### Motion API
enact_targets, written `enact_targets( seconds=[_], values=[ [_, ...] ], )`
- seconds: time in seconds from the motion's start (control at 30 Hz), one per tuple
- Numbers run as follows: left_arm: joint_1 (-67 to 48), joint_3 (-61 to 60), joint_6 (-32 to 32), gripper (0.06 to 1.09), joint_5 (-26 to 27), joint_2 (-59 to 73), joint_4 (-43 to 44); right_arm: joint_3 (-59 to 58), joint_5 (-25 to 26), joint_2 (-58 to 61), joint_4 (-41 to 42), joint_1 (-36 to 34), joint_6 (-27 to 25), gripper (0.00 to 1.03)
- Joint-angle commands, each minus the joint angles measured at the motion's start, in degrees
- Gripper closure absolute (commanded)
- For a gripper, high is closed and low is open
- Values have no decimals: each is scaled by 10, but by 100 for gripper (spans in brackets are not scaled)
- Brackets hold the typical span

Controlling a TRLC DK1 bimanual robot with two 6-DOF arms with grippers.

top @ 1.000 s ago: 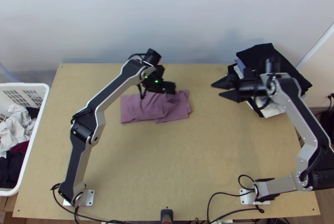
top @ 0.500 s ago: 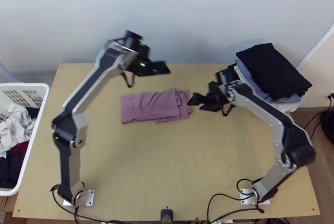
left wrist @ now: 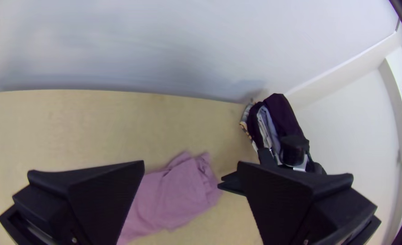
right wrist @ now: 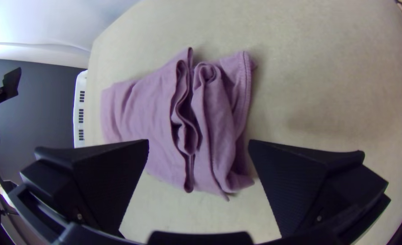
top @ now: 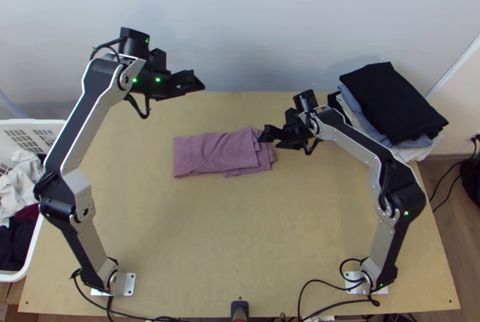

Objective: Fold the t-shirt

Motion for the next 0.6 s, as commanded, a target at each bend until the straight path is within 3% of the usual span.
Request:
enact_targets(
  seconds=[0.0,0.17,0.33,0.57],
  values=[
    [11,-14,7,10,-2,-28,-11,23,1,29,2,0,-6,4],
    [25,-17,8,10,-3,-39,-19,38,-4,55,1,-2,-5,4],
    [31,-17,10,10,-12,-46,-26,48,-63,85,1,-2,-1,4],
    [37,-17,12,10,-17,-54,-35,54,-102,117,1,31,1,4]
  ],
)
